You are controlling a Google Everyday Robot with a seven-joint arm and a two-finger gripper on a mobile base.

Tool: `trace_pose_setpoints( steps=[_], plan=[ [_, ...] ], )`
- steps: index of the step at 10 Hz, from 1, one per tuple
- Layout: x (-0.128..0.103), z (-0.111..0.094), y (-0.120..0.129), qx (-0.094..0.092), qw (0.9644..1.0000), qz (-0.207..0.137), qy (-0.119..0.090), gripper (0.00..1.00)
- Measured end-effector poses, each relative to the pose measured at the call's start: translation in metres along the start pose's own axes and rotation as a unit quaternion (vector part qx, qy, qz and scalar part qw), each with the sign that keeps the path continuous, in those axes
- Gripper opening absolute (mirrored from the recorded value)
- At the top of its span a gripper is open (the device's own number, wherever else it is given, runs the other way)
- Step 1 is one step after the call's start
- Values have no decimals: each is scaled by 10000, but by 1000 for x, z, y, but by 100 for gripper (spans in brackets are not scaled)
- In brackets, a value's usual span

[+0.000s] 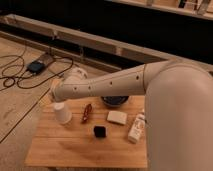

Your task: Place the ceramic cup over the eraser

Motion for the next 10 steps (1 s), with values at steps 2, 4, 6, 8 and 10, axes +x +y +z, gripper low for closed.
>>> trace_pose_setpoints(
  steps=[2,4,6,8,10],
  plan=[
    [0,0,0,5,10000,-6,7,80],
    [5,4,-6,65,9999,-66,131,80],
    [16,18,-18,166,9985,-256,464,80],
    [24,29,-33,219,9959,-388,788,80],
    [31,39,-42,217,9925,-486,1096,80]
  ],
)
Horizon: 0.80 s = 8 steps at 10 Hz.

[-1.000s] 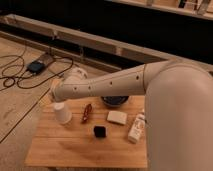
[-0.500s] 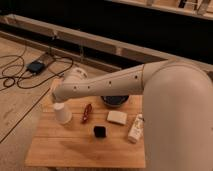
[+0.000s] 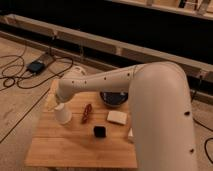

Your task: Place the ceramic cup over the eraser

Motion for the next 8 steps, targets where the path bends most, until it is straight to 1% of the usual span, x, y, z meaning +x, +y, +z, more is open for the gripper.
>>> trace_pose_setpoints(
  steps=[2,4,8],
  plan=[
    [3,12,-3,-28,9995,-86,286,80],
    [0,17,-3,-22,9990,-140,429,80],
    [-4,24,8,-6,9964,-366,767,80]
  ],
)
